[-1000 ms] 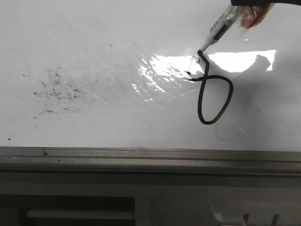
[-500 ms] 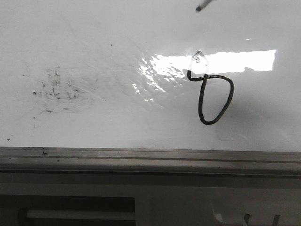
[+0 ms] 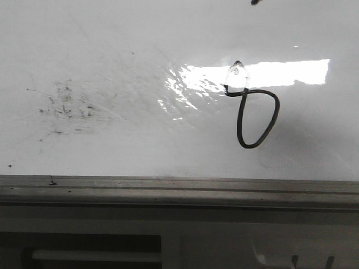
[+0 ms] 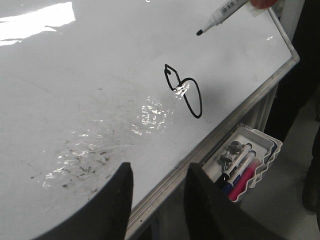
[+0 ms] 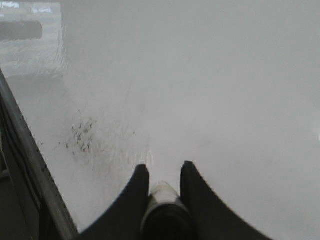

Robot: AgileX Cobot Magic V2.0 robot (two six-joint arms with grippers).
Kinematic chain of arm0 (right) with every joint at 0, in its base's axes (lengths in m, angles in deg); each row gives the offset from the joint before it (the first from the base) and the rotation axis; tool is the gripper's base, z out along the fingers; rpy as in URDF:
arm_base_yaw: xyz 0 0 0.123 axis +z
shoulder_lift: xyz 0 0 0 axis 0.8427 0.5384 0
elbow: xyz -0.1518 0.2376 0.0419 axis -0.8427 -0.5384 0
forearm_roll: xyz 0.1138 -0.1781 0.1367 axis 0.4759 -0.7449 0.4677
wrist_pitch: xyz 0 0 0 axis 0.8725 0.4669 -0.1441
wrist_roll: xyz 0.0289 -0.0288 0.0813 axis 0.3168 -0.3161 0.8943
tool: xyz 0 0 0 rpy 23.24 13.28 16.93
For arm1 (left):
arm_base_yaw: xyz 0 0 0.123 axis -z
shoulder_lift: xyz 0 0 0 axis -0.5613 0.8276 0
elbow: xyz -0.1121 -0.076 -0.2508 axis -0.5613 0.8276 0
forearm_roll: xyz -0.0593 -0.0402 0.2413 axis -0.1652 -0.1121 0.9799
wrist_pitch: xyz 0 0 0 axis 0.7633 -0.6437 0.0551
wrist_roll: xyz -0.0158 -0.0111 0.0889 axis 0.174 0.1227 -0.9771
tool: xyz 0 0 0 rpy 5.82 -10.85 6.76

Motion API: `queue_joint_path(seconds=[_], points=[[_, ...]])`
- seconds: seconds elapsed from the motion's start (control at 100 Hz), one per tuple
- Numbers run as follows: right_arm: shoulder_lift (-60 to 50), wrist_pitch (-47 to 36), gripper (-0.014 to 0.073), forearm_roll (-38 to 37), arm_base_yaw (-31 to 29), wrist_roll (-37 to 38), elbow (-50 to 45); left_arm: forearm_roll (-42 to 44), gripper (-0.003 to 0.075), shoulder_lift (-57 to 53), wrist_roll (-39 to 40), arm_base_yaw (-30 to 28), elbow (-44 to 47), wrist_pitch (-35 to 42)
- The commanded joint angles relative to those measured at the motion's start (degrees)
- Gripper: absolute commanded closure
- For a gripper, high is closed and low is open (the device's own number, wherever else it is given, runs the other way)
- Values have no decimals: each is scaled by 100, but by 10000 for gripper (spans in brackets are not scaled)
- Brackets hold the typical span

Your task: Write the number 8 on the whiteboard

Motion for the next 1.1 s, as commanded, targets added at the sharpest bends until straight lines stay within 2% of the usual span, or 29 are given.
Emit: queue_joint_path(seconds=[0.0, 0.27, 0.46, 0.72, 0.83, 1.09], points=[[-21, -170, 638, -54, 4, -60, 212, -256, 468, 200, -346, 174, -284, 55], [-21, 400, 664, 121, 207, -60, 212, -619, 461, 1058, -1125, 664, -699, -171], [48, 424, 664, 121, 663, -60, 212, -898, 382, 1846, -1595, 972, -1240, -477], [489, 390, 664, 176, 1320, -60, 212, -884, 383, 2811, -1713, 1505, -1869, -787], [617, 355, 664, 216, 1515, -60, 212, -884, 383, 3033, -2145, 1754, -1910, -824], [669, 123, 664, 270, 1827, -60, 212, -875, 383, 3457, -2190, 2206, -1941, -813]])
